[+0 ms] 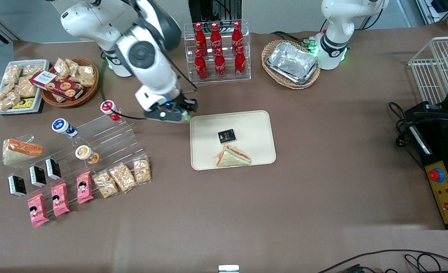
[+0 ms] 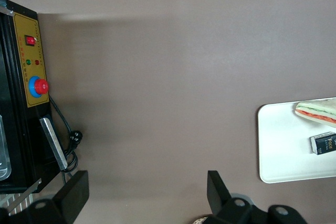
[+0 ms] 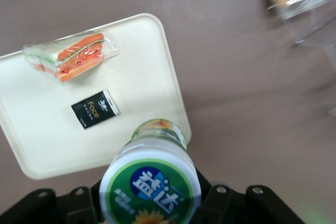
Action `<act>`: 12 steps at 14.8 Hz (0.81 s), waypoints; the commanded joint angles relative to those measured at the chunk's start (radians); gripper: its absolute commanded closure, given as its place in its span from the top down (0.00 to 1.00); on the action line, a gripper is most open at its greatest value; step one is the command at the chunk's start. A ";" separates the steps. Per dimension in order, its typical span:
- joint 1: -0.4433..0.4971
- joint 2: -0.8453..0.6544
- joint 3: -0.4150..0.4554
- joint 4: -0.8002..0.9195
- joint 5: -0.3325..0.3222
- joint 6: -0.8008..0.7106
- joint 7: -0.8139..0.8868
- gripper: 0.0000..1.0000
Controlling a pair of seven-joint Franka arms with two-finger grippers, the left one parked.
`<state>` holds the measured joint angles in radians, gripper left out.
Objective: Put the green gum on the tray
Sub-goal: 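Lift the green gum bottle and carry it toward the cream tray, then lower the bottle onto the tray beside the black tissue pack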
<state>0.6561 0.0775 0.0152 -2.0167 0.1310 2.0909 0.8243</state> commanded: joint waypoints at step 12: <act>0.151 0.274 -0.017 -0.195 -0.082 0.589 0.311 0.17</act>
<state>0.7965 0.3312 0.0095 -2.1745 0.0780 2.5869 1.1077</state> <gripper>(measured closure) 0.498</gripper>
